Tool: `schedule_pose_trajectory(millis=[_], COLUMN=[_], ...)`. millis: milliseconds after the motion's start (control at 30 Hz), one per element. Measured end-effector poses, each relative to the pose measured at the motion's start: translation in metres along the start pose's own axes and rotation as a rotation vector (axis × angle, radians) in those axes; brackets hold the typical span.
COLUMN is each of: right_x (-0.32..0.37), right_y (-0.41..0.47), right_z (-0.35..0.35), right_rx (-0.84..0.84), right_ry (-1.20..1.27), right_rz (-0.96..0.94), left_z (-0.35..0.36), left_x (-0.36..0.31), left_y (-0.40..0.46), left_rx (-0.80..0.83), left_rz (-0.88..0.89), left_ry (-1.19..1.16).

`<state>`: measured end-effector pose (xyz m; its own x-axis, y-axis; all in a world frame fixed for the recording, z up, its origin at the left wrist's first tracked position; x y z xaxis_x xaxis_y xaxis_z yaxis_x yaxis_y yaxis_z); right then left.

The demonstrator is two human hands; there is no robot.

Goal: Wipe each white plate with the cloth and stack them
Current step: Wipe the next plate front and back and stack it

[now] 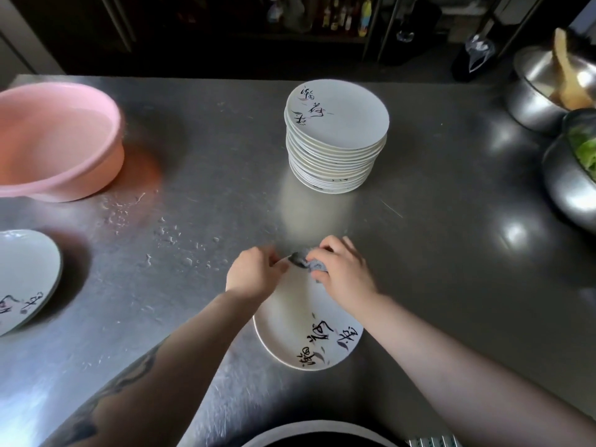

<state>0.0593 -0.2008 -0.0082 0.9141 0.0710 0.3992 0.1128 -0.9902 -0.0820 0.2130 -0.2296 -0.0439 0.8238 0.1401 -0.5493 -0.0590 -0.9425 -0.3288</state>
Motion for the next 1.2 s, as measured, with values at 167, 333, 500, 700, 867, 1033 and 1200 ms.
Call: schedule_pose_trajectory(millis=[167,333,500,700,867,1033,1200], right_x=[-0.019,-0.002,0.011,-0.019,0.003,0.009,-0.014], right_y=[-0.004,0.01,0.016,0.004,0.014,0.019,0.011], right_z=[-0.008,0.0,0.005,-0.008,0.001,0.001,-0.008], right_rx=[-0.041,0.022,0.045,-0.023,0.036,0.048,0.008], right_ry=[-0.027,0.002,0.048,-0.061,-0.021,-0.04,-0.101], right_rz=[0.082,0.003,-0.048,0.068,-0.016,-0.036,0.045], left_z=[-0.016,-0.014,-0.008,-0.014,-0.019,-0.013,0.004], left_x=[0.039,0.026,0.002,0.036,0.018,0.016,0.039], left_y=[-0.026,-0.015,0.009,-0.006,-0.004,0.004,-0.01], left_rx=[-0.179,-0.065,-0.007,-0.044,-0.053,0.003,0.333], left_rz=[-0.13,-0.019,0.041,-0.065,0.03,-0.042,-0.059], left_ry=[-0.102,0.147,0.007,-0.008,0.079,0.012,0.137])
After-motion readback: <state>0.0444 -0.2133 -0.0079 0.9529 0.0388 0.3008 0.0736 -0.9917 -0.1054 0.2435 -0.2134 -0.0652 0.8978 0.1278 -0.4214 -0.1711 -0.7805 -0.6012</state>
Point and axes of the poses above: each hand's wrist, its own y-axis towards the middle knuckle, its own z-axis out of the palm, x = y × z, the point moved 10 cm from there along y, towards the middle knuckle, and after that the axes turned 1 degree about y, right-handed, at the moved point
